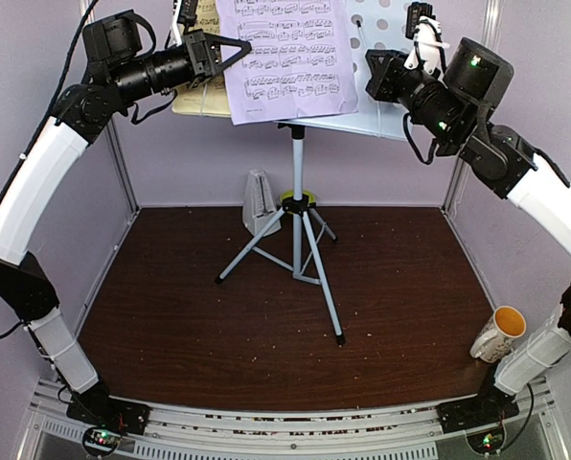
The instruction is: Set up the instrument practice props
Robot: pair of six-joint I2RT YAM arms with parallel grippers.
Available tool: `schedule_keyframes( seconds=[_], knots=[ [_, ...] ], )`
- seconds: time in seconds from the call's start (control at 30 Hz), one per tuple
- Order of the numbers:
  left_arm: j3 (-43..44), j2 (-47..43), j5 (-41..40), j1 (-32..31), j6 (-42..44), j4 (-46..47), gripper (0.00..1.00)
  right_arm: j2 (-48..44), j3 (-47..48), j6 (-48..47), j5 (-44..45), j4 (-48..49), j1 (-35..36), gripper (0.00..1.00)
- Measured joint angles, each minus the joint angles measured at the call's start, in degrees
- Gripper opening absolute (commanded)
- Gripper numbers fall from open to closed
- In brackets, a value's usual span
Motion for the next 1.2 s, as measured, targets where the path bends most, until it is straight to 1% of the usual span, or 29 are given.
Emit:
schedule_keyframes(
  seconds=[0.2, 0.43, 0.8, 1.2],
  knots=[
    [0.35, 0.63, -0.39, 0.0, 0.04, 0.07, 0.0, -1.68, -5.38, -2.64, -0.92, 7.67, -0.11, 0.0],
    [5.05, 3.98, 1.22, 0.11, 0.28, 0.02, 0.0, -2.21, -8.52, -6.54, -3.41, 13.29, -0.22, 0.0],
    [8.68, 6.64, 1.77, -0.39, 4.96, -0.74, 0.0, -2.23, -9.77, -10.05, -6.67, 16.28, -0.46, 0.0],
    [12.74, 10.21, 0.66, -3.08, 10.67, -1.2, 0.0, -2.23, -10.38, -10.67, -7.63, 17.44, -0.48, 0.0]
  ],
)
